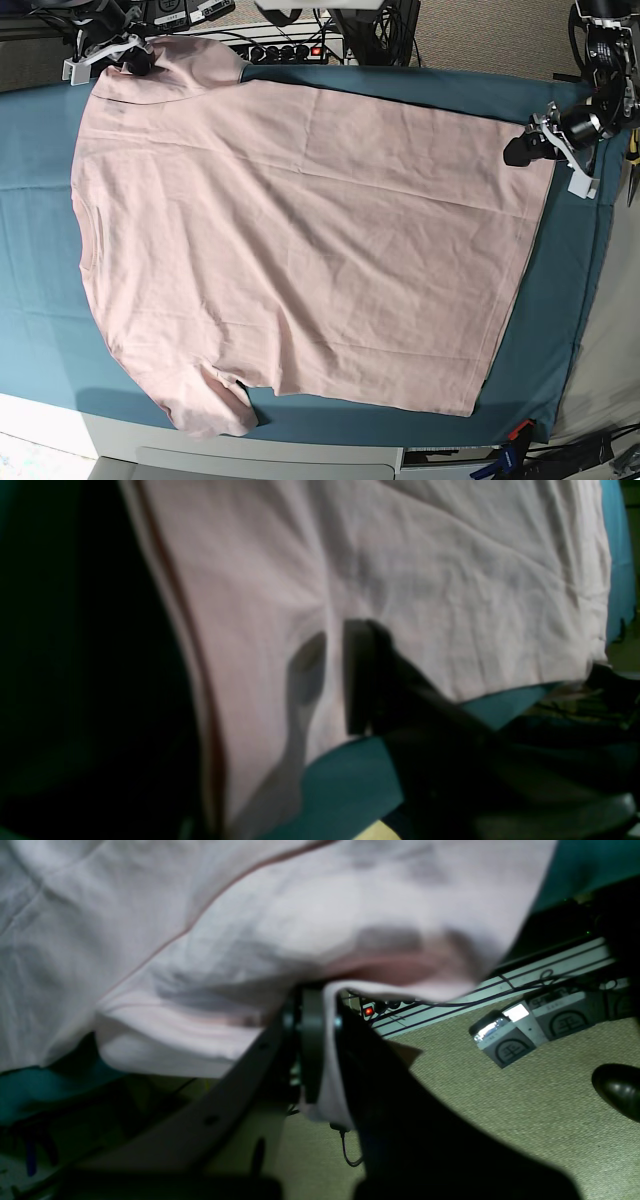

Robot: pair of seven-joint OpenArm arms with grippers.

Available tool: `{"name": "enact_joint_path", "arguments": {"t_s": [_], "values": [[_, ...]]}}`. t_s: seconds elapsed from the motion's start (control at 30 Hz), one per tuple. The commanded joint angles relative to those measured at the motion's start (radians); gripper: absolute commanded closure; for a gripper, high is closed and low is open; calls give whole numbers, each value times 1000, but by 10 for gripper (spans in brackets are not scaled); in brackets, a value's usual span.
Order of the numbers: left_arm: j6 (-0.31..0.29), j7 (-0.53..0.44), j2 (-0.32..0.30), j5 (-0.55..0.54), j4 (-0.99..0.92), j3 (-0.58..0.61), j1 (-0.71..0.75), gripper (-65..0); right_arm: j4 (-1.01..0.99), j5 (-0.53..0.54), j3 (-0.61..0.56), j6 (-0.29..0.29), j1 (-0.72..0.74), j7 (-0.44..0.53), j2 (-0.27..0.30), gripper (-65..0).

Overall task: Fold the T-shirt properly
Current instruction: 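Release and regrasp the shirt edge with the left gripper, then lift the shirt's collar edge with both grippers and drag it taut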

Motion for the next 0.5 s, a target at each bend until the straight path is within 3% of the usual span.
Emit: {"name": "enact_joint_path", "arguments": {"t_s": [0.0, 0.37, 0.43, 0.47], "values": [[26, 126, -3, 117, -13, 4, 23, -178, 13, 16, 8, 12, -11, 14, 14, 0], [26, 127, -14, 113, -13, -56, 57, -177, 13, 17, 8, 12, -11, 14, 14, 0], [27, 124, -14, 113, -13, -56, 60, -127, 13, 17, 8, 12, -11, 14, 14, 0], [27, 123, -14, 113, -13, -56, 61, -57, 13, 17, 8, 12, -11, 14, 14, 0]]}}
